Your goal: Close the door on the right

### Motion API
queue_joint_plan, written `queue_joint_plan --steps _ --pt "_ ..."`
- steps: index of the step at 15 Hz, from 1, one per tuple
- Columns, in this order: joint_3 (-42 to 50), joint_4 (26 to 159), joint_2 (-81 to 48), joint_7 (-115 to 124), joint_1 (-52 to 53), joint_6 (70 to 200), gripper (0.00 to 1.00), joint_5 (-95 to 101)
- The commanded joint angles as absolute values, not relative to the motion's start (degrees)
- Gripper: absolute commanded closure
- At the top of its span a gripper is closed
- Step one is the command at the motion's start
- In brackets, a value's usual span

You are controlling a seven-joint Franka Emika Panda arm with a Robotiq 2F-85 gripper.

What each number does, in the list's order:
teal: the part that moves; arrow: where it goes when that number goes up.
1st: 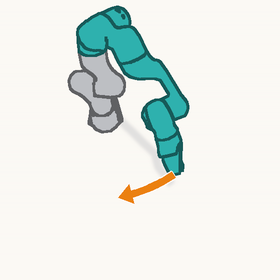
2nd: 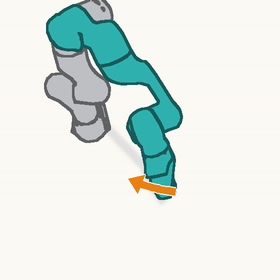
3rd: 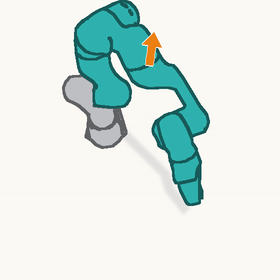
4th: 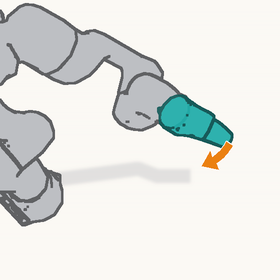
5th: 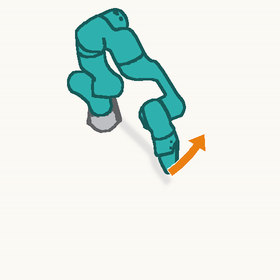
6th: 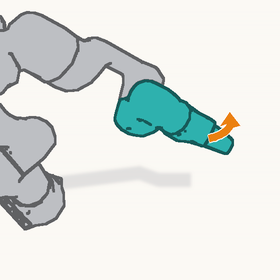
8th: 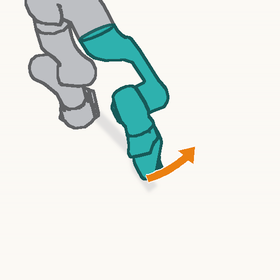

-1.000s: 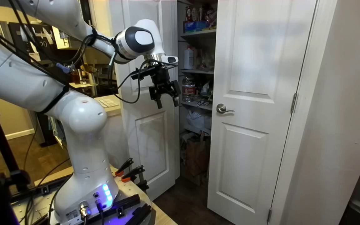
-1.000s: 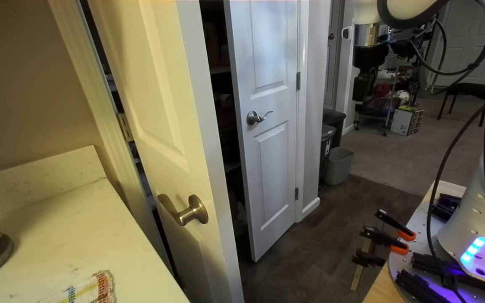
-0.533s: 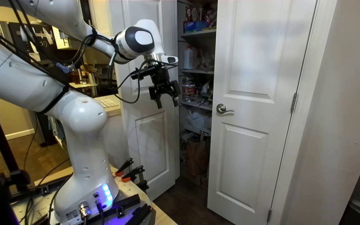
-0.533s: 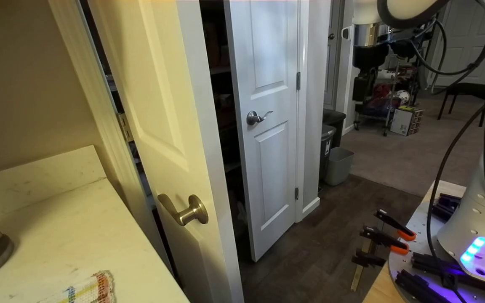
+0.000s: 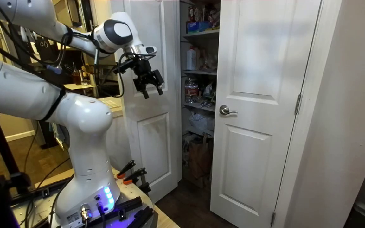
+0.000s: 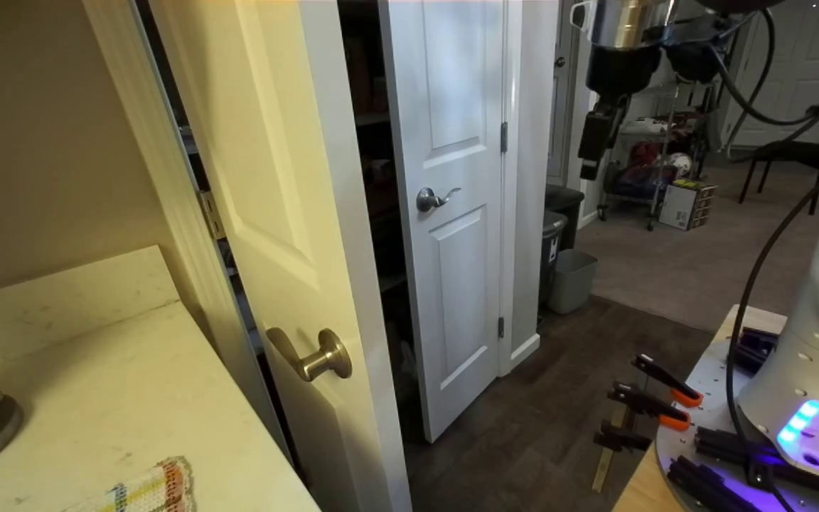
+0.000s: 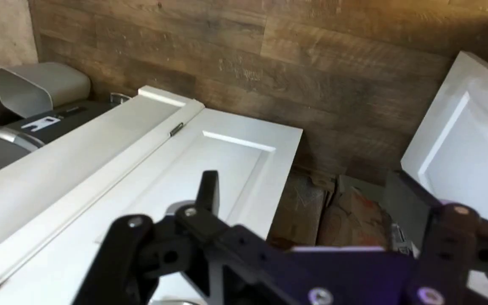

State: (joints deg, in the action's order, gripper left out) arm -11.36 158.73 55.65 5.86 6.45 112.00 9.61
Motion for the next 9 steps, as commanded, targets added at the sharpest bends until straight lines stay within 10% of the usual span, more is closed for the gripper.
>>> queue_joint_plan --steps 1,9 --pt "-19.7 159.01 56.47 14.79 10.49 114.92 0.0 6.14" --pt "-31.16 152.49 46.76 23.01 9.2 120.95 0.0 9.03"
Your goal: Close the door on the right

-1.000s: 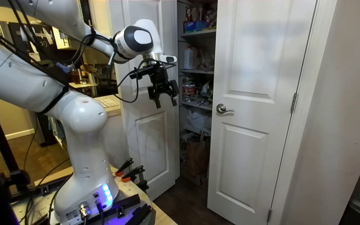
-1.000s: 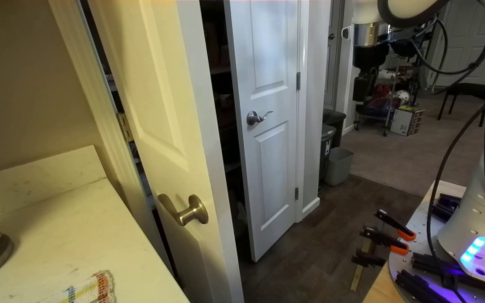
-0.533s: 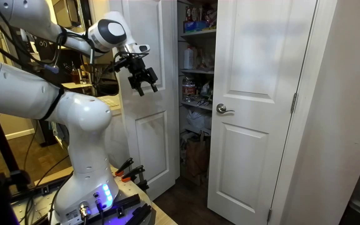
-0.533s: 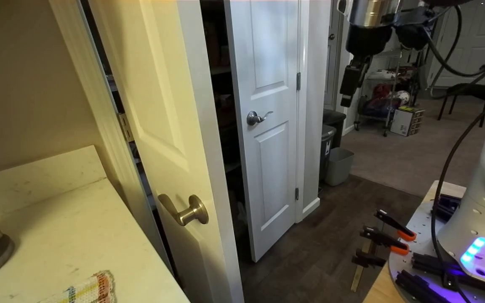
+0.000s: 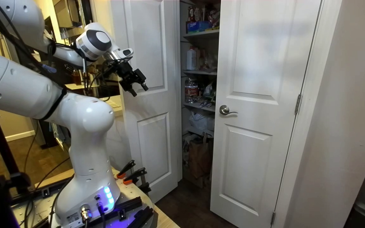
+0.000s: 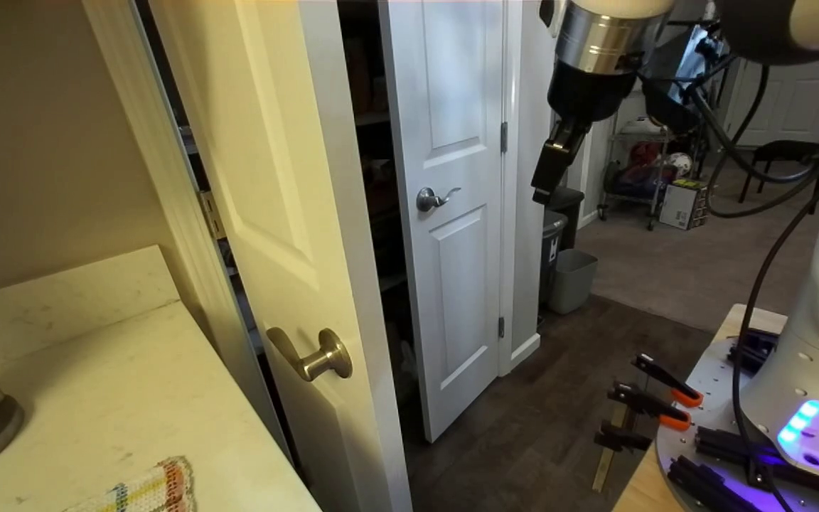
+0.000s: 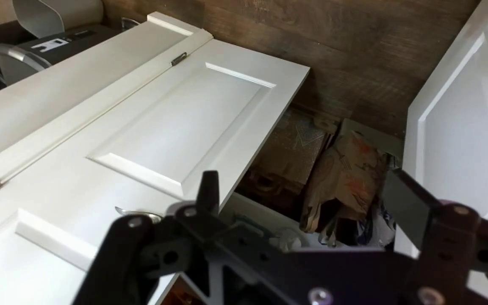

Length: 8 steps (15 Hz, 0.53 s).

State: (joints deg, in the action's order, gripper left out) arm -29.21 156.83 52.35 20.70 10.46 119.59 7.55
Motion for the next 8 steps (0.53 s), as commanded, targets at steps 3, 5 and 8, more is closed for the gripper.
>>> queue_joint_plan --steps 3,5,8 --pt "-30.4 148.52 42.41 21.08 11.76 122.29 0.0 6.13" --pt "-28.97 146.88 40.06 20.17 14.47 126.56 0.0 3.08" --pt "-27.07 144.82 36.96 19.5 17.89 131.79 0.0 -1.88"
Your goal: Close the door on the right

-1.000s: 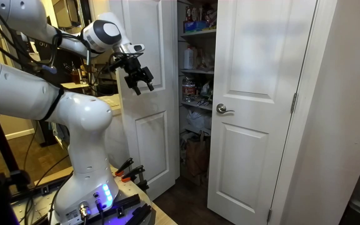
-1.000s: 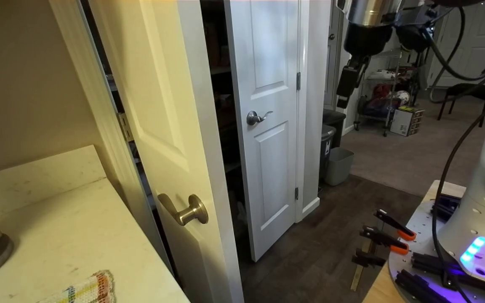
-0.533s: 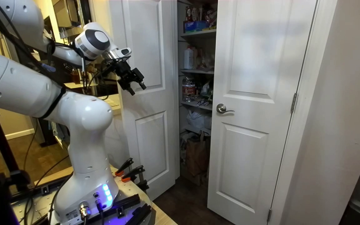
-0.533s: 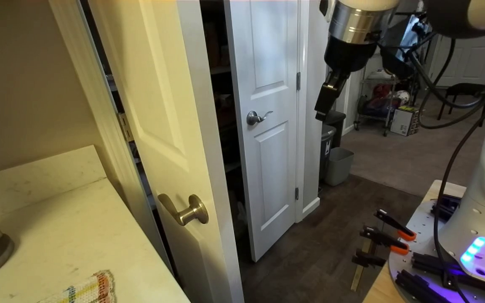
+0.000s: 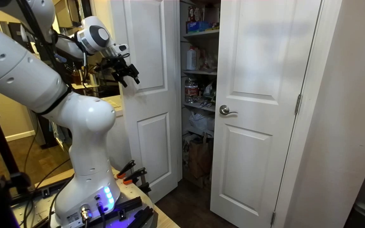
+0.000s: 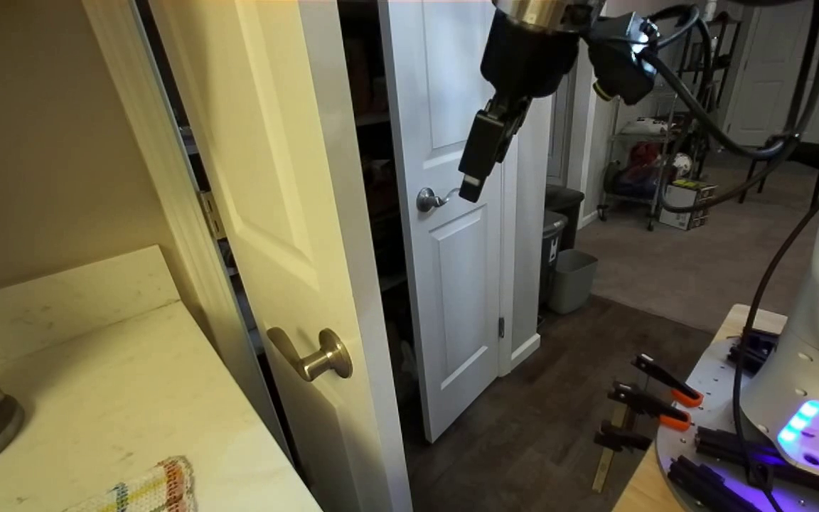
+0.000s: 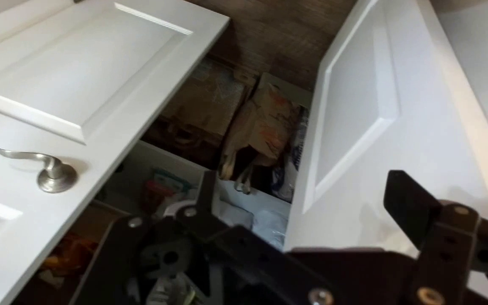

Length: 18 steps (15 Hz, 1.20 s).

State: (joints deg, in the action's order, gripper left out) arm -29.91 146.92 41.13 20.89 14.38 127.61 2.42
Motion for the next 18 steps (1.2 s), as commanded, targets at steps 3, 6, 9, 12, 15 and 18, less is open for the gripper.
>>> queue_joint_plan --steps 3,6,9,12,15,18 --pt "-25.02 143.57 33.97 18.14 21.34 134.46 0.0 -7.34" --pt "-23.22 142.88 32.02 16.27 23.76 135.12 0.0 -10.98" --pt "-21.84 142.95 31.08 14.48 25.09 136.69 0.0 -13.64" --pt "-20.06 143.79 31.08 12.34 25.95 138.97 0.0 -15.55" --pt "-18.32 144.05 30.61 9.4 27.03 140.09 0.0 -17.95" --pt "-16.98 143.8 29.83 6.08 28.07 140.06 0.0 -20.11"
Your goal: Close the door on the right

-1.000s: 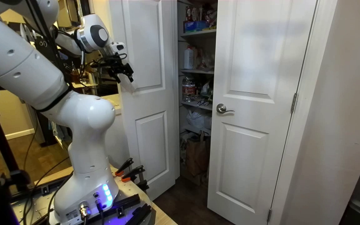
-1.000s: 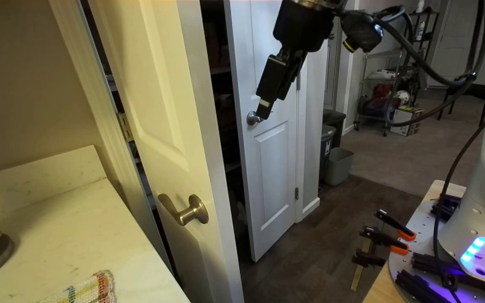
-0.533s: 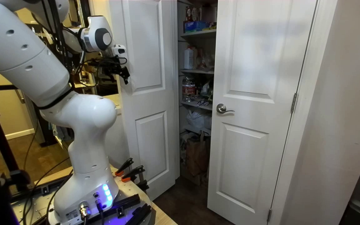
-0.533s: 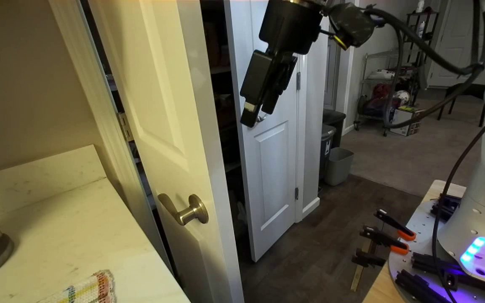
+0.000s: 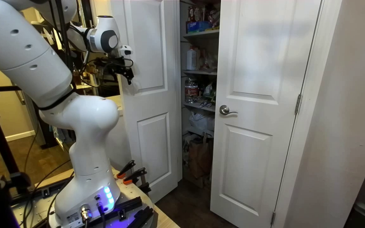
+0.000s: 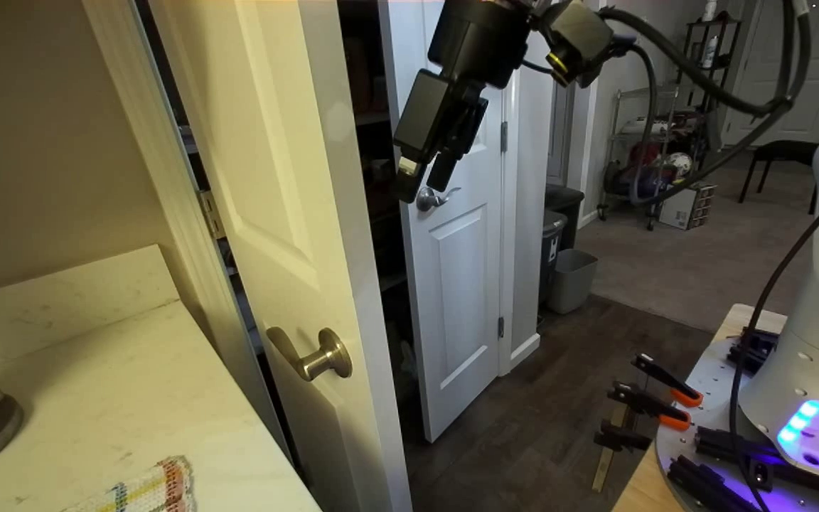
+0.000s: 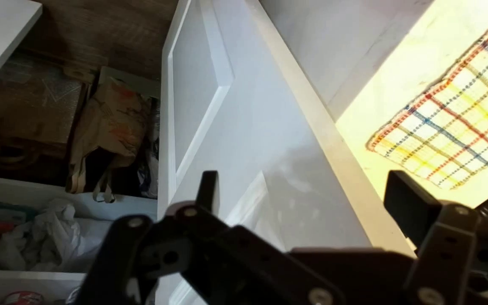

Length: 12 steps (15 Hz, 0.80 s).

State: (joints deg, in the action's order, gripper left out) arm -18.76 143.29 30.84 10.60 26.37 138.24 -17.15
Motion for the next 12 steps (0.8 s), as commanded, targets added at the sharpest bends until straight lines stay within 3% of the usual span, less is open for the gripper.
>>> queue_joint_plan --steps 1,12 --pt "-17.14 143.68 29.71 5.71 27.74 139.2 0.0 -19.66" --pt "-18.32 143.21 30.08 7.33 26.57 138.26 0.0 -18.28"
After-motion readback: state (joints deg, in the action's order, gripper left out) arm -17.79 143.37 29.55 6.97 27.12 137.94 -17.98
